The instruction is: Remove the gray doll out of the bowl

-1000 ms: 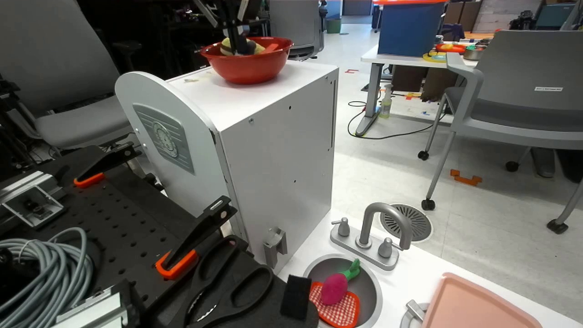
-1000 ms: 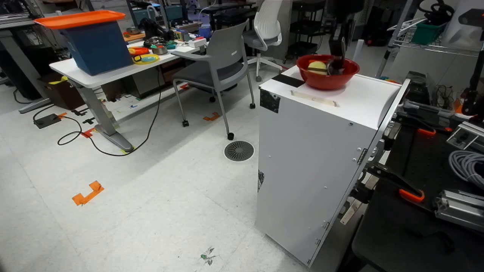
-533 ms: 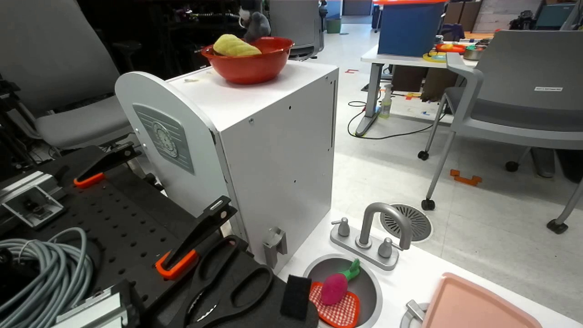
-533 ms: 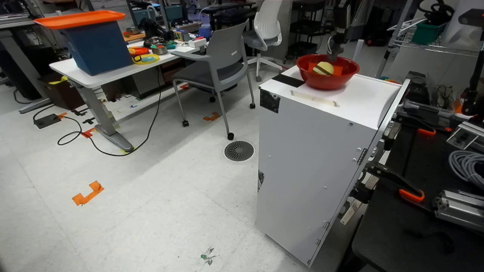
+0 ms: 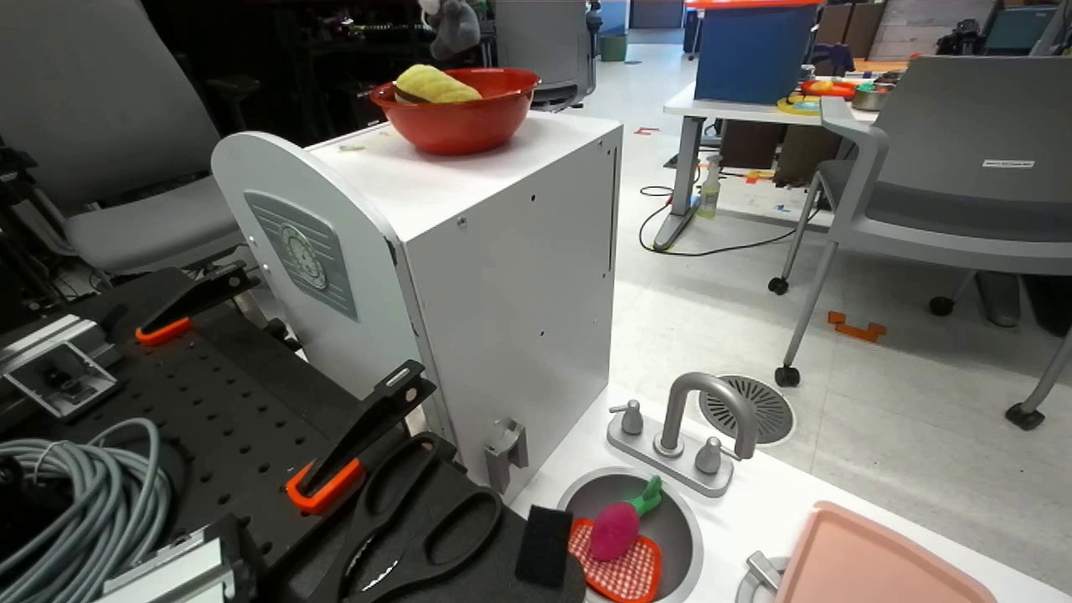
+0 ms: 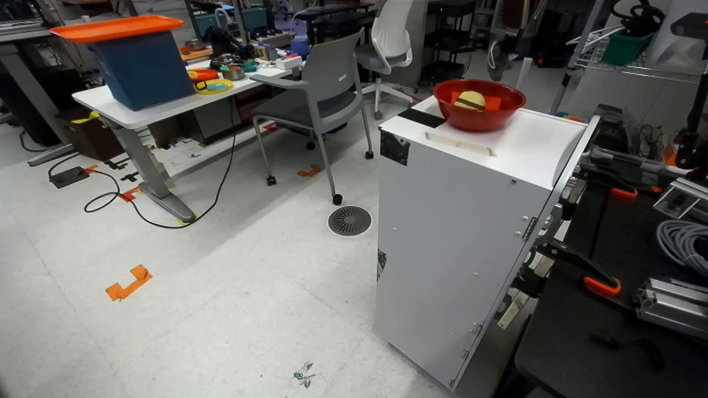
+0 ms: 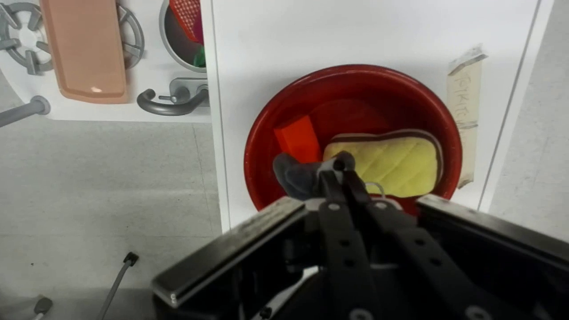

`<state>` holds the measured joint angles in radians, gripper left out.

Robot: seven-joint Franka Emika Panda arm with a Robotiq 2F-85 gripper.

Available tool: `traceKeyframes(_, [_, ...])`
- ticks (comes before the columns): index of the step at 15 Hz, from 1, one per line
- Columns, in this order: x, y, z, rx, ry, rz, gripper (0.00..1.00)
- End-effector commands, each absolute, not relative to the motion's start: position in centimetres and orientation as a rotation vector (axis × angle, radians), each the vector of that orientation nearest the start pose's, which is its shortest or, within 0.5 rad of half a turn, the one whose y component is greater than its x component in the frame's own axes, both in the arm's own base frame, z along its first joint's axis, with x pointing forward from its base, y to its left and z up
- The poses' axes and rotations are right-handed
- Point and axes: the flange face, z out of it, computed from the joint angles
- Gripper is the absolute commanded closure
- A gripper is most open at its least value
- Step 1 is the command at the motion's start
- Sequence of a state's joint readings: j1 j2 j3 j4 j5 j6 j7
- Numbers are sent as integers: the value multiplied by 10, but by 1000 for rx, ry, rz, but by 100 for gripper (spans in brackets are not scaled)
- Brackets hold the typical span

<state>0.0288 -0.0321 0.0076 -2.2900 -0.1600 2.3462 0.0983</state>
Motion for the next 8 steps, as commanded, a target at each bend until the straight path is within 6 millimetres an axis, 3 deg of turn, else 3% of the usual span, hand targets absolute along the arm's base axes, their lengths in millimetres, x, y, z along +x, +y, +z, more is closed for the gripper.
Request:
traceKeyframes(1, [507, 28, 376, -3238, -65, -159, 99])
traceKeyframes(8, [483, 42, 381, -3276, 7, -152, 99])
